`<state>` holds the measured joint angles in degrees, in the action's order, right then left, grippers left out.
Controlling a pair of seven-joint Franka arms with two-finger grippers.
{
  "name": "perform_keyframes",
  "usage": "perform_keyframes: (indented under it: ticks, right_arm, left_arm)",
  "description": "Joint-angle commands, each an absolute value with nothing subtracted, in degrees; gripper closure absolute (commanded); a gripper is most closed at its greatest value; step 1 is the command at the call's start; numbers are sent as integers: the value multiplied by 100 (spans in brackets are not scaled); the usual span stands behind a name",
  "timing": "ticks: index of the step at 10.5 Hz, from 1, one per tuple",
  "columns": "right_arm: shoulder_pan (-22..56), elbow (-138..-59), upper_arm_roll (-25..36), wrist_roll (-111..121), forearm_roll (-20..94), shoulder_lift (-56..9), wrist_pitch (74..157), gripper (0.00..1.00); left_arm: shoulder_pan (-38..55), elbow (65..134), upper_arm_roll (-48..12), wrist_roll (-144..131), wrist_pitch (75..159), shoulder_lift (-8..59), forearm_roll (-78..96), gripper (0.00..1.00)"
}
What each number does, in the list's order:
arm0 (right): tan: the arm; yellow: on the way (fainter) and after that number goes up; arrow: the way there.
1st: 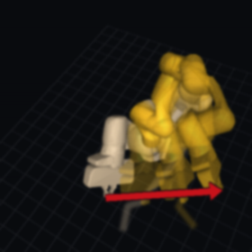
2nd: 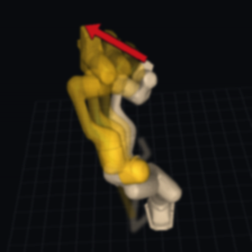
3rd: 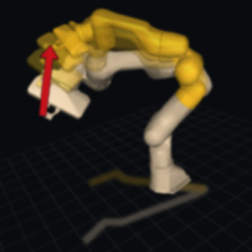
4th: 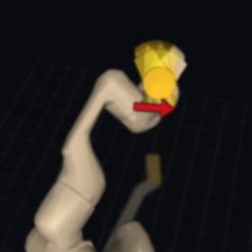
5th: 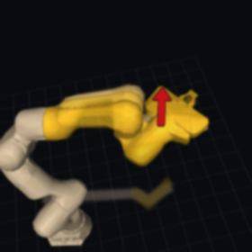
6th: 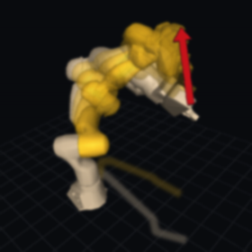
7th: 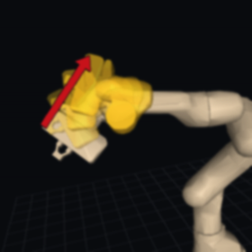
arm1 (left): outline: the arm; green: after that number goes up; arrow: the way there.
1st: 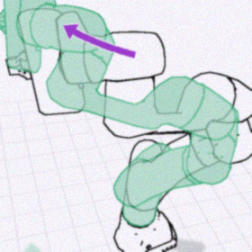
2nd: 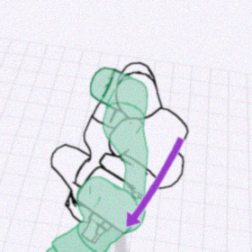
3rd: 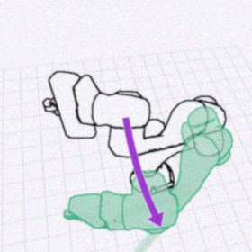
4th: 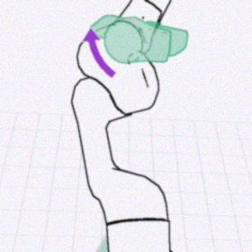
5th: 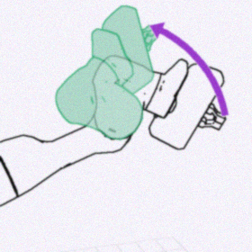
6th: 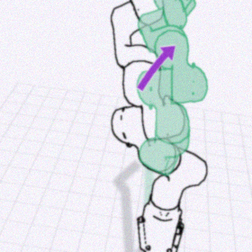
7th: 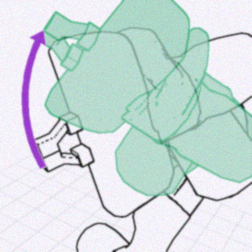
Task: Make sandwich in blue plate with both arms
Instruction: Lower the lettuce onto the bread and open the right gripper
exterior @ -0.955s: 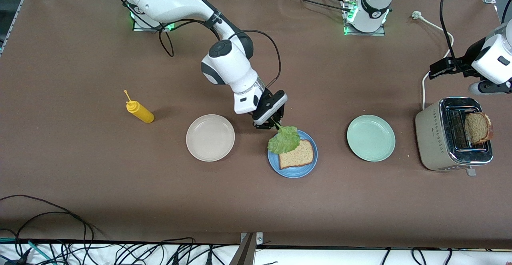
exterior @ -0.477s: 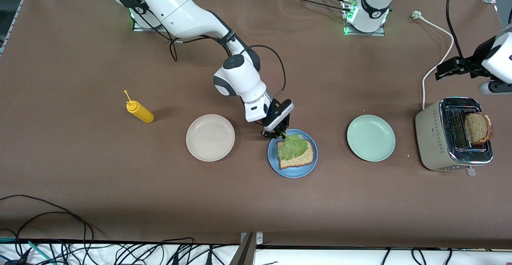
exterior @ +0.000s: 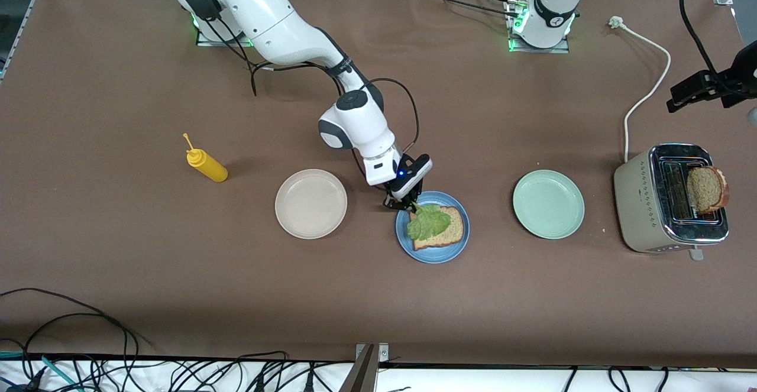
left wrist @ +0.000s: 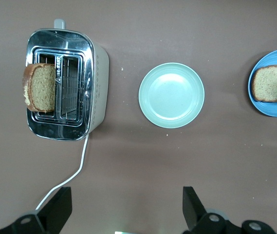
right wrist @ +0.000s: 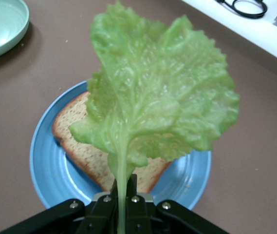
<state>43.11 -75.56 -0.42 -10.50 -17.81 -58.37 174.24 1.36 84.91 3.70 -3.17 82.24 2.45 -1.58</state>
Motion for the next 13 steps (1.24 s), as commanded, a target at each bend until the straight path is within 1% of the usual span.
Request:
perform_keyframes:
  ticks: [1, 3, 5, 6, 7, 8, 10, 11, 12, 13]
  right_arm:
    - [4482, -7286, 140, -1029, -1898, -6064, 17517, 100]
    - [4596, -7269, 298, -1011, -1899, -6126, 17517, 100]
    - [4597, -7216, 299, -1028, -1898, -6144, 17517, 100]
    - [4597, -7207, 299, -1037, -1890, -6144, 17517, 98]
    - [4597, -7207, 299, -1046, -1890, -6144, 17517, 87]
    - [4597, -7207, 299, -1046, -1890, -6144, 17517, 59]
    - [4597, -7146, 299, -1055, -1881, -6144, 17517, 23]
    - [4597, -7119, 299, -1055, -1881, -6152, 17517, 7]
    - [4597, -7119, 299, -1055, -1881, -6161, 17517, 0]
    - [4597, -7119, 299, -1055, -1890, -6161, 17517, 0]
  left_arm:
    - [123, 8350, 343, -299, 8104, 290, -176, 0]
    - [123, 8350, 343, -308, 8104, 290, -167, 0]
    - [123, 8350, 343, -290, 8112, 290, -167, 0]
    - [123, 8358, 343, -290, 8112, 290, -167, 0]
    - [114, 8350, 351, -273, 8112, 290, -167, 0]
    - [106, 8358, 360, -246, 8112, 290, -167, 0]
    - [114, 8350, 369, -246, 8112, 290, -167, 0]
    - [106, 8350, 369, -237, 8112, 290, -167, 0]
    - [114, 8350, 369, -237, 8112, 299, -167, 0]
    - [114, 8350, 369, -237, 8112, 290, -167, 0]
